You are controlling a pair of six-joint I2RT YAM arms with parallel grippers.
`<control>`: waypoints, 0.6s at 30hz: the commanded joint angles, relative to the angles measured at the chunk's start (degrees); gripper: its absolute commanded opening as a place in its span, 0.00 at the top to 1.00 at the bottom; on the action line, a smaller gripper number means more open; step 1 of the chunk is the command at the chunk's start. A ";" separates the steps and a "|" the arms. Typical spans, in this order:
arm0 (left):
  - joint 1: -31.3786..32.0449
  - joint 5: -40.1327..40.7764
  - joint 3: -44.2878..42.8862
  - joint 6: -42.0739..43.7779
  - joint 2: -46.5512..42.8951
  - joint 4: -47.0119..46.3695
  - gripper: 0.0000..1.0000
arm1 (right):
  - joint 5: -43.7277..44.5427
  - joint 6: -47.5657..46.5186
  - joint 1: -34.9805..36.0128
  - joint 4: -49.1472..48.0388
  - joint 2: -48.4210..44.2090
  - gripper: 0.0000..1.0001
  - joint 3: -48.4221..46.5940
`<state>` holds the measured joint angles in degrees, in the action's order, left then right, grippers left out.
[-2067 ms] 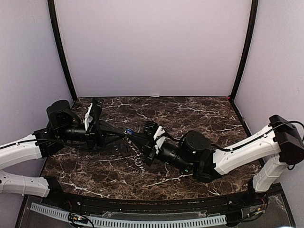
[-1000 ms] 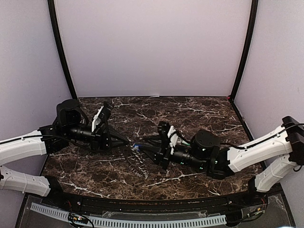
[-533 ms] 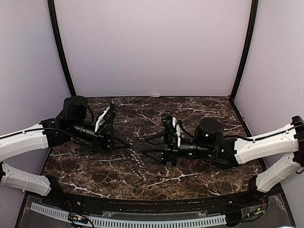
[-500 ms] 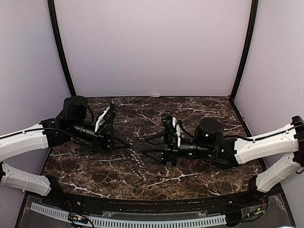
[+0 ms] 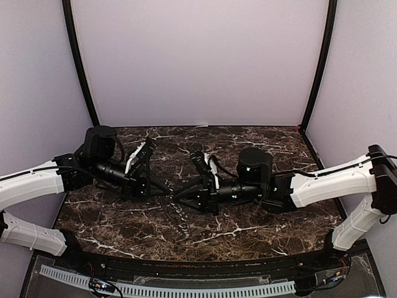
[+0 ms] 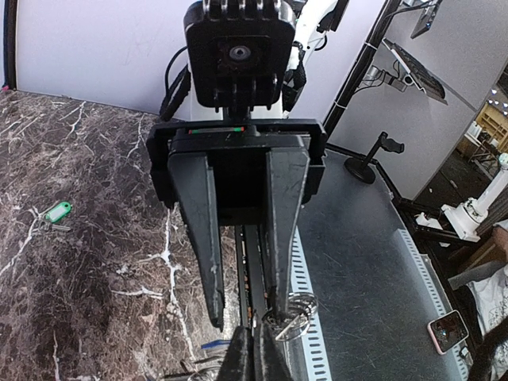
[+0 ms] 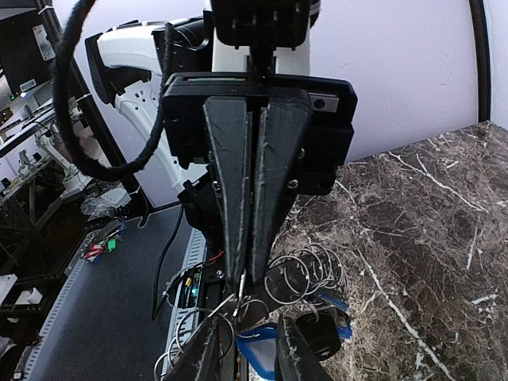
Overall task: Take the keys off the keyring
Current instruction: Pass from the left arm to the right
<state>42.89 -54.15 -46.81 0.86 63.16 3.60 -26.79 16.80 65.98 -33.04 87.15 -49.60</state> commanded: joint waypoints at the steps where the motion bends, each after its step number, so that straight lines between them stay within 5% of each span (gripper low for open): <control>1: -0.25 -1.44 -1.80 0.48 -0.48 -0.44 1.00 | -1.25 0.35 -0.67 -0.99 0.85 0.77 -2.25; 11: -0.27 -1.89 -1.59 0.43 -0.27 -0.67 1.00 | -2.45 -0.16 -0.83 -1.94 2.22 0.82 -3.46; 18: -0.24 -2.28 -1.36 0.28 0.01 -1.07 1.00 | -3.03 -0.69 -0.78 -2.89 2.65 0.96 -3.38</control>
<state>42.89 -54.41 -46.81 0.86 63.26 3.60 -28.97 16.53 65.56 -33.21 89.06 -51.86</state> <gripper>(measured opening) 0.008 0.045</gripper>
